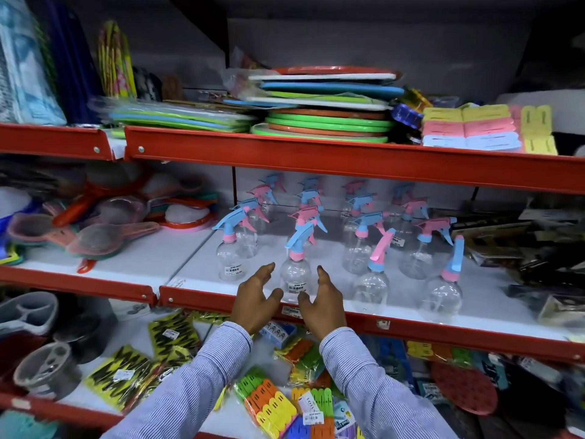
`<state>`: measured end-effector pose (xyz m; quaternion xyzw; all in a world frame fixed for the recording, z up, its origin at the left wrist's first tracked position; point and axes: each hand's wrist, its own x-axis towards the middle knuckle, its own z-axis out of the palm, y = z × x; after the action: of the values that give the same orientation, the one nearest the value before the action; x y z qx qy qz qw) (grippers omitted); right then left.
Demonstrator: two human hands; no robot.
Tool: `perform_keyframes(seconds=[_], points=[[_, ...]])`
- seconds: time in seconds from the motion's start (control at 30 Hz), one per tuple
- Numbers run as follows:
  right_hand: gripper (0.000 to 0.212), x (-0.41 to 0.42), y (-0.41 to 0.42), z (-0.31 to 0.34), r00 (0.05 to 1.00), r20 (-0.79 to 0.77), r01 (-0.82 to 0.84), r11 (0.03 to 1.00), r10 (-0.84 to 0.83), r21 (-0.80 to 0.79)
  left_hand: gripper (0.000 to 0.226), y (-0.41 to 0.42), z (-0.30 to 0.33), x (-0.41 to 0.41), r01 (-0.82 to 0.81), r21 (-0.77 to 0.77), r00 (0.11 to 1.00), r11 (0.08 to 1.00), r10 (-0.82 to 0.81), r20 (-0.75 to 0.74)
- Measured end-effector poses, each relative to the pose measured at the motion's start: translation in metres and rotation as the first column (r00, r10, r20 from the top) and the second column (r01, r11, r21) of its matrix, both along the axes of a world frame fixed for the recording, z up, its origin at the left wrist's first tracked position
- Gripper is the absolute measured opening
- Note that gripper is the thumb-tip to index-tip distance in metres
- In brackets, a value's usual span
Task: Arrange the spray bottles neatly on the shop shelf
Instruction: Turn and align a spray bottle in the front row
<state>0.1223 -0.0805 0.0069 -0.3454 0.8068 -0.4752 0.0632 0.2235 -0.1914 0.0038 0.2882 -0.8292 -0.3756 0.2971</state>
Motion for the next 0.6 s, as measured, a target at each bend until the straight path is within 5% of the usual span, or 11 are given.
perform_keyframes(seconds=[0.2,0.33,0.6], points=[[0.057,0.035,0.01,-0.004,0.99,-0.142,-0.02,0.968,-0.016,-0.25,0.053,0.001,0.004,0.035,-0.197,-0.114,0.974,0.974,0.181,-0.133],[0.054,0.065,-0.016,-0.003,0.97,-0.204,-0.17,0.965,0.129,-0.2,0.059,-0.021,0.005,0.056,-0.295,-0.049,0.945,0.954,0.283,-0.164],[0.063,0.067,-0.108,0.004,0.993,0.049,-0.103,0.991,0.107,-0.082,0.072,-0.093,0.002,0.063,-0.176,0.007,0.983,0.984,0.176,-0.041]])
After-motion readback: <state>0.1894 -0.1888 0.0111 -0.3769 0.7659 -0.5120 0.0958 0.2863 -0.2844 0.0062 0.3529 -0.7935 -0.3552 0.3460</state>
